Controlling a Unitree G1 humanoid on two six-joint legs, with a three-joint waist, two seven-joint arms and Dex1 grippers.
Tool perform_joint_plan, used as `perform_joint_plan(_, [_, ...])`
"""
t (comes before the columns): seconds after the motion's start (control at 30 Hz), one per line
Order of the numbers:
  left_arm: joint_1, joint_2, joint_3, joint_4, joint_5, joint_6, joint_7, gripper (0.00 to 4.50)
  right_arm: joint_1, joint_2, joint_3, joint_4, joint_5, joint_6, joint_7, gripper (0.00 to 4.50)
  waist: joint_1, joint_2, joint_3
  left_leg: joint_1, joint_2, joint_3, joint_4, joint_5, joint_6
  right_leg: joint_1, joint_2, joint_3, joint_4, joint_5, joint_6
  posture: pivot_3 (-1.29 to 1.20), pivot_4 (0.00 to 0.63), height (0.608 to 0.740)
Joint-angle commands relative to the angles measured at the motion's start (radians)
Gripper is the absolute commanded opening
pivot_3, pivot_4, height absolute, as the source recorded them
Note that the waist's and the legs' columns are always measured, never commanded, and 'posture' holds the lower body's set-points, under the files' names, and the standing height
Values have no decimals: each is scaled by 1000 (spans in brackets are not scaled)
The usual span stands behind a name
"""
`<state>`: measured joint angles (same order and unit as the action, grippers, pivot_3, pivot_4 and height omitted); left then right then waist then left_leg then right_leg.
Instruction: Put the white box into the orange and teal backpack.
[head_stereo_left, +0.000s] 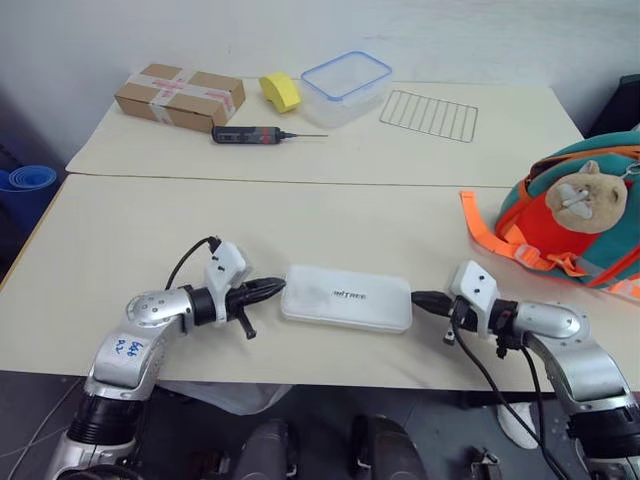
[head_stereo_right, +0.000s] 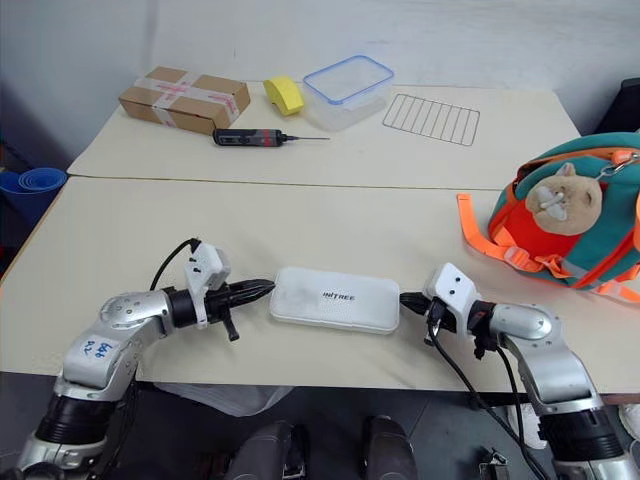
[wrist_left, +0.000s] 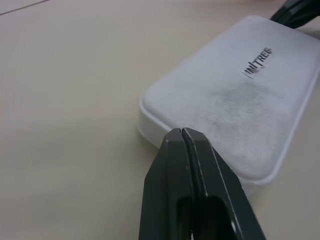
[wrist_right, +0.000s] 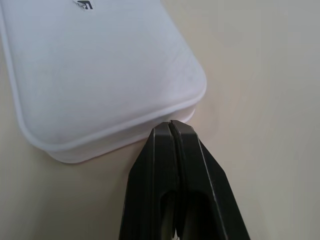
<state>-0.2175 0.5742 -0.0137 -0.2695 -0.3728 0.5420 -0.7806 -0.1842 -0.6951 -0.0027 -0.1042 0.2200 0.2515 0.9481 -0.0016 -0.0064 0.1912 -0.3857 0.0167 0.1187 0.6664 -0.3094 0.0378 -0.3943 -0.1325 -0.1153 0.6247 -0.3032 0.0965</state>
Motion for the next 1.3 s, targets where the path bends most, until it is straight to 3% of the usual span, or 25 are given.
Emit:
perform_joint_plan(0.03, [34, 8, -14, -49, -25, 26, -13, 25, -18, -5, 4, 7, 3, -43, 22, 0, 0, 0, 0, 0, 0, 0, 0, 0, 0, 0, 0, 0, 0, 0, 0, 0, 150, 740])
perform_joint_plan(0.17, [63, 22, 30, -60, -29, 48, 15, 25, -21, -37, -22, 39, 1, -64, 45, 0, 1, 0, 0, 0, 0, 0, 0, 0, 0, 0, 0, 0, -1, 0, 0, 0, 150, 740])
perform_joint_plan(0.27, [56, 30, 130, -52, -118, 160, 42, 25, -16, -58, -41, 49, 2, -78, 54, 0, 0, 0, 0, 0, 0, 0, 0, 0, 0, 0, 0, 0, -1, 0, 0, 0, 150, 740])
perform_joint_plan(0.33, [43, 49, 198, -48, -214, 277, 37, 584, -9, -77, -53, 57, 9, -86, 64, 0, 0, 0, 0, 0, 0, 0, 0, 0, 0, 0, 0, 0, -1, 0, 0, 0, 150, 740])
perform_joint_plan(0.5, [-77, 179, 290, 94, -443, 842, 11, 2123, -13, -96, -45, 69, 15, -96, 93, 0, 0, 0, 0, 0, 0, -1, 1, 0, 0, 0, 1, -1, 1, 0, 0, 0, 150, 740])
perform_joint_plan(0.63, [-214, 145, 311, 271, -521, 1044, 28, 3339, -28, -96, -27, 78, 10, -109, 121, 0, 4, -1, 1, -1, 0, -1, 1, 1, 0, 0, 1, -1, 2, 0, 0, 0, 150, 740])
perform_joint_plan(0.77, [-301, 108, 299, 408, -576, 1072, 85, 4492, -46, -92, -8, 87, 4, -117, 140, 0, 0, -2, 1, -1, -1, -2, 1, 1, 0, 0, 1, -1, 3, 0, 0, 0, 150, 740])
perform_joint_plan(0.97, [-408, 63, 234, 584, -569, 1072, 189, 4492, -80, -67, 33, 100, -14, -116, 141, 0, 0, -2, 1, -1, -1, -2, 2, 1, -1, 0, 1, 0, 3, 0, 0, 0, 150, 740])
perform_joint_plan(1.1, [-438, 59, 155, 629, -652, 1072, 184, 4492, -94, -59, 46, 115, -21, -126, 141, 0, 1, -2, 1, 0, -1, -1, 2, 1, -1, 0, 1, 0, 3, 0, 0, 0, 150, 740])
perform_joint_plan(1.3, [-492, -49, 172, 731, -647, 1072, 268, 4492, -116, -36, 66, 146, -32, -148, 137, 0, 4, -3, 1, 0, -2, -2, 3, 1, -1, 1, 1, 0, 3, 0, 1, 0, 150, 740])
